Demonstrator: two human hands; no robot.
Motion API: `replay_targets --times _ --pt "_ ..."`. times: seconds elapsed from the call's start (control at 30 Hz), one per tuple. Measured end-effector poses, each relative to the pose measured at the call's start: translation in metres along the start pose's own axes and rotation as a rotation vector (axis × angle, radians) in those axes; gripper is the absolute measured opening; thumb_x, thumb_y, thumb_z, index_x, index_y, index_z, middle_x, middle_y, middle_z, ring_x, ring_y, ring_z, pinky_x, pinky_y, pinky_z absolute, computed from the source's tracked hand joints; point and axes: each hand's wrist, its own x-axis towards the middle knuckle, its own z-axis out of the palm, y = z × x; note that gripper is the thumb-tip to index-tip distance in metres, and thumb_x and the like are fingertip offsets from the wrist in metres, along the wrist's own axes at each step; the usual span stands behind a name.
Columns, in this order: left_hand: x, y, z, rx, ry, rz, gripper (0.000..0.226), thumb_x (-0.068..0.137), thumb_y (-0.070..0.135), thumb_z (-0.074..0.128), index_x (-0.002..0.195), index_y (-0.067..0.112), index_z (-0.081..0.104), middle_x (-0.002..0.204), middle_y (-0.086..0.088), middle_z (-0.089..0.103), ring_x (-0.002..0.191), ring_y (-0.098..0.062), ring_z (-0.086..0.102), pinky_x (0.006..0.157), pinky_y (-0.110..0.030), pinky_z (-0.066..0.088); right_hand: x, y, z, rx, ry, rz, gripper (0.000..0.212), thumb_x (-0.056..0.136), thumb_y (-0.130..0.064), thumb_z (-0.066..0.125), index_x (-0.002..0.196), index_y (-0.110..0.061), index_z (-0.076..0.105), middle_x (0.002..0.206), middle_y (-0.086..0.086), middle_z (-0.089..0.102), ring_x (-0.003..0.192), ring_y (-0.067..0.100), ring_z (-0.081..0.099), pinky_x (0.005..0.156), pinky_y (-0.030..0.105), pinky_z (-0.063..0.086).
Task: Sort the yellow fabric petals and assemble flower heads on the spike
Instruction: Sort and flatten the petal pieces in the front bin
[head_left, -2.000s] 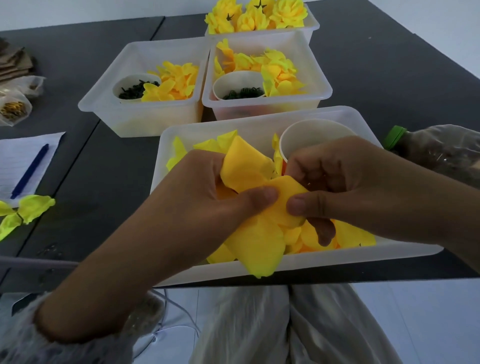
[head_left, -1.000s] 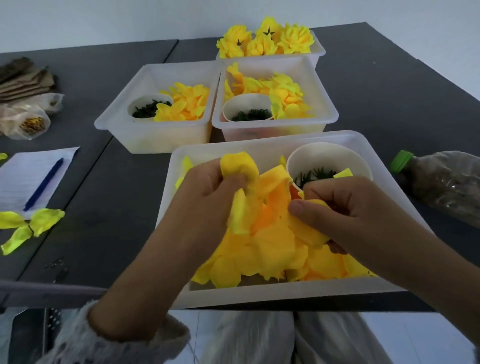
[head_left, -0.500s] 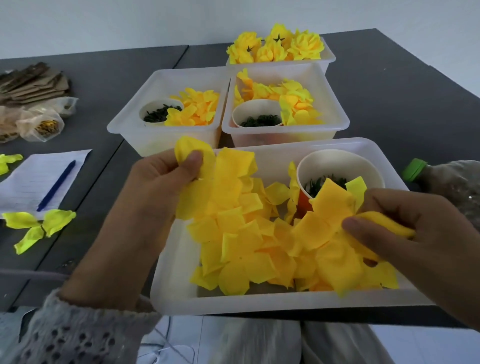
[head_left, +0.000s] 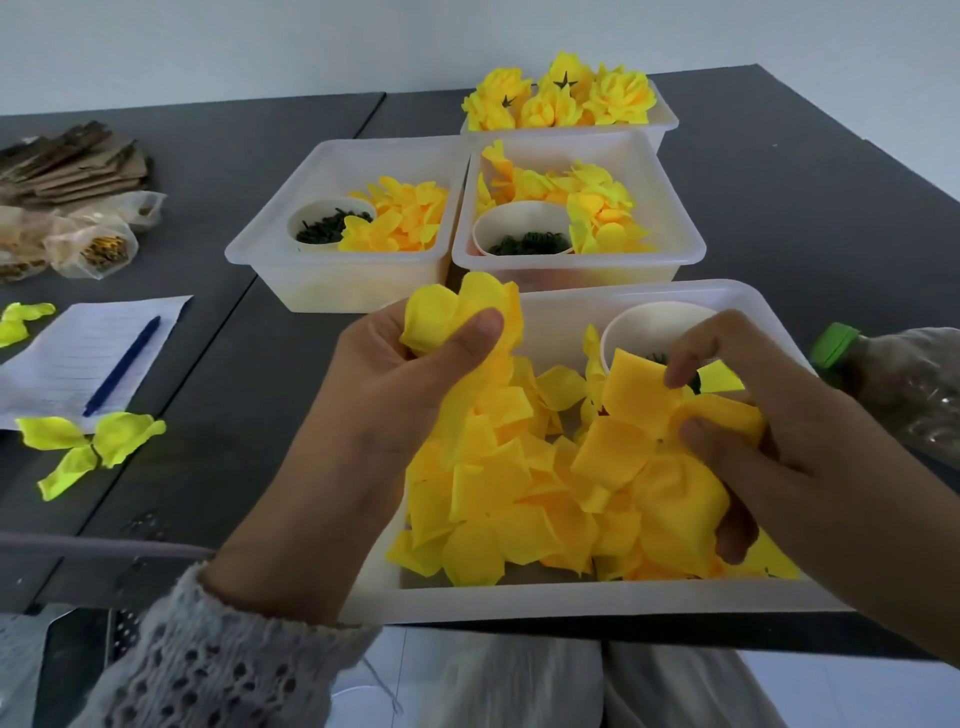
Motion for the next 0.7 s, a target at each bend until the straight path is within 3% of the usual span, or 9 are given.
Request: replay_targets --times 0.1,0.2,0.27,0.37,0.47,0.5,0.57,0.63,0.7 --pt "-0.001 0.002 0.003 0.034 -0.028 0.022 0.054 0.069 0.053 0.077 0.093 0.005 0.07 0.097 -0.027 0.068 0.093 -0.043 0.066 0.084 -0.058 0.055 0.005 -0.003 0.001 0.015 -0.007 0.009 0.016 0.09 -0.019 0.049 0.094 -0.034 0.052 0.072 -0.003 0.062 0.038 0.02 0.059 0.043 0.038 0.055" --pt "-0.005 0.003 0.006 0.148 -0.032 0.124 0.075 0.059 0.066 0.066 0.079 -0.006 0.061 0.076 -0.03 0.059 0.061 -0.03 0.058 0.059 -0.033 0.053 0.009 -0.007 0.003 0.098 -0.016 0.018 0.011 0.088 -0.025 0.05 0.086 -0.032 0.058 0.066 0.01 0.062 0.042 0.023 0.061 0.046 0.038 0.056" --pt "-0.008 0.006 0.009 0.191 -0.089 0.139 0.079 0.057 0.068 0.065 0.073 -0.009 0.053 0.07 -0.035 0.052 0.053 -0.034 0.048 0.049 -0.035 0.048 0.013 -0.009 0.004 0.121 -0.053 0.001 0.01 0.088 -0.034 0.05 0.085 -0.034 0.06 0.062 0.01 0.063 0.044 0.019 0.061 0.049 0.028 0.056" --pt "-0.01 0.01 0.014 0.196 -0.193 0.106 0.086 0.057 0.07 0.073 0.072 -0.013 0.053 0.068 -0.035 0.056 0.052 -0.04 0.048 0.052 -0.044 0.052 0.019 -0.015 0.004 0.086 -0.126 -0.08 0.04 0.078 -0.072 0.046 0.081 -0.035 0.058 0.061 0.0 0.065 0.045 0.011 0.061 0.049 0.019 0.05" --pt "-0.01 0.007 0.018 0.215 -0.226 0.146 0.058 0.058 0.063 0.075 0.048 0.011 0.052 0.045 -0.01 0.052 0.042 -0.012 0.046 0.042 -0.026 0.043 0.023 -0.021 0.01 0.046 -0.231 -0.125 0.068 0.057 -0.094 0.035 0.082 -0.037 0.061 0.07 -0.005 0.064 0.055 0.011 0.063 0.044 0.023 0.046" --pt "-0.012 0.007 0.02 0.233 -0.243 0.179 0.049 0.064 0.057 0.071 0.044 0.018 0.049 0.04 0.005 0.045 0.038 -0.005 0.041 0.039 -0.02 0.038 0.024 -0.022 0.014 0.043 -0.254 -0.14 0.069 0.059 -0.093 0.037 0.086 -0.035 0.063 0.072 -0.006 0.064 0.059 0.01 0.062 0.045 0.024 0.048" --pt "-0.012 0.006 0.025 0.26 -0.265 0.194 0.04 0.075 0.043 0.066 0.042 0.024 0.053 0.038 0.012 0.044 0.037 0.0 0.042 0.04 -0.014 0.035 0.026 -0.021 0.021 0.127 -0.276 -0.173 0.05 0.071 -0.078 0.049 0.089 -0.033 0.063 0.067 -0.012 0.064 0.057 0.004 0.06 0.046 0.016 0.044" --pt "-0.011 0.009 0.028 0.255 -0.266 0.205 0.045 0.084 0.045 0.062 0.042 0.028 0.057 0.037 0.014 0.046 0.037 0.002 0.047 0.041 -0.01 0.036 0.025 -0.022 0.024 0.26 -0.308 -0.154 0.029 0.079 -0.063 0.055 0.083 -0.036 0.065 0.061 -0.011 0.062 0.051 0.003 0.057 0.048 0.014 0.043" --pt "-0.012 0.009 0.029 0.214 -0.262 0.234 0.053 0.09 0.046 0.051 0.043 0.022 0.055 0.039 0.008 0.047 0.039 -0.001 0.045 0.043 -0.015 0.038 0.022 -0.024 0.023 0.326 -0.309 -0.126 0.029 0.081 -0.06 0.055 0.077 -0.034 0.066 0.059 -0.002 0.061 0.049 0.007 0.054 0.046 0.021 0.045"
